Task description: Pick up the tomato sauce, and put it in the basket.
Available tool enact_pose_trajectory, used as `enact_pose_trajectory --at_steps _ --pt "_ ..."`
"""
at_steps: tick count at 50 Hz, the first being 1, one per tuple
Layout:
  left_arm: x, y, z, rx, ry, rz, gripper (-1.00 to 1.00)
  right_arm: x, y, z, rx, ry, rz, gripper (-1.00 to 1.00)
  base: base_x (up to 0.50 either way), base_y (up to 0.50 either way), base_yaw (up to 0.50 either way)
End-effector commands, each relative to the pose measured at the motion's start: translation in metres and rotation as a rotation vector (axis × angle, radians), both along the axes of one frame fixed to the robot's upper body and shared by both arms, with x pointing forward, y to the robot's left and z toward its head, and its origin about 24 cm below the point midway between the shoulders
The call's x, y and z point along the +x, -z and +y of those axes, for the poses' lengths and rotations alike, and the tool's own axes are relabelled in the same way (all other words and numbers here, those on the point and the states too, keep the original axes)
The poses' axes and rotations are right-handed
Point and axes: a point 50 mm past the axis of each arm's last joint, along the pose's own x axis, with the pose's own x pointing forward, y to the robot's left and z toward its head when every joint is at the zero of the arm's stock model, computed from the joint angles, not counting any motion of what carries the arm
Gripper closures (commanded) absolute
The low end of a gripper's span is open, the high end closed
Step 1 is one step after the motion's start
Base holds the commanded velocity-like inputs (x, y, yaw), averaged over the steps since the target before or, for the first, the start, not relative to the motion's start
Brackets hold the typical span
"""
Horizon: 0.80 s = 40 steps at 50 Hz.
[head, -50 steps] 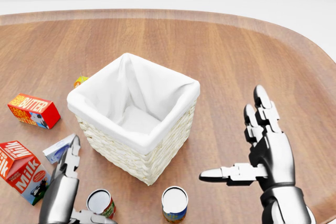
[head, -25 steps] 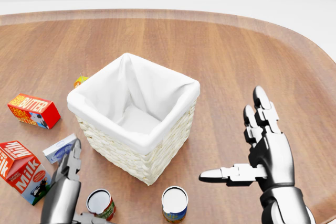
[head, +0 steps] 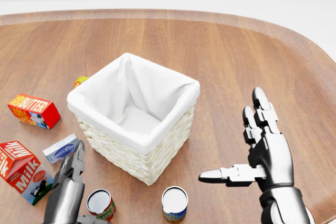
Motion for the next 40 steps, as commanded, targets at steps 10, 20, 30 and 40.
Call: enact_pose_trajectory --at_steps 10,20,30,40 --pt "0.0012 0.0032 -0.0026 0.012 0.007 0.010 -1.00 0.0008 0.0030 0.0002 -0.001 -0.001 0.013 -1.00 0.00 0.00 0.00" --pt "0.0020 0.0056 -0.0045 0.018 0.011 0.016 -1.00 0.0015 0.0031 -0.0004 -0.002 0.000 0.014 -1.00 0.00 0.00 0.00" --pt "0.0035 0.0088 -0.0046 0.024 0.007 0.026 -1.00 0.0027 0.0050 -0.0014 -0.001 0.003 0.022 -1.00 0.00 0.00 0.00" --pt "0.0042 0.0116 -0.0039 0.031 0.002 0.034 -1.00 0.0022 0.0038 -0.0008 0.000 0.002 0.017 -1.00 0.00 0.00 0.00"
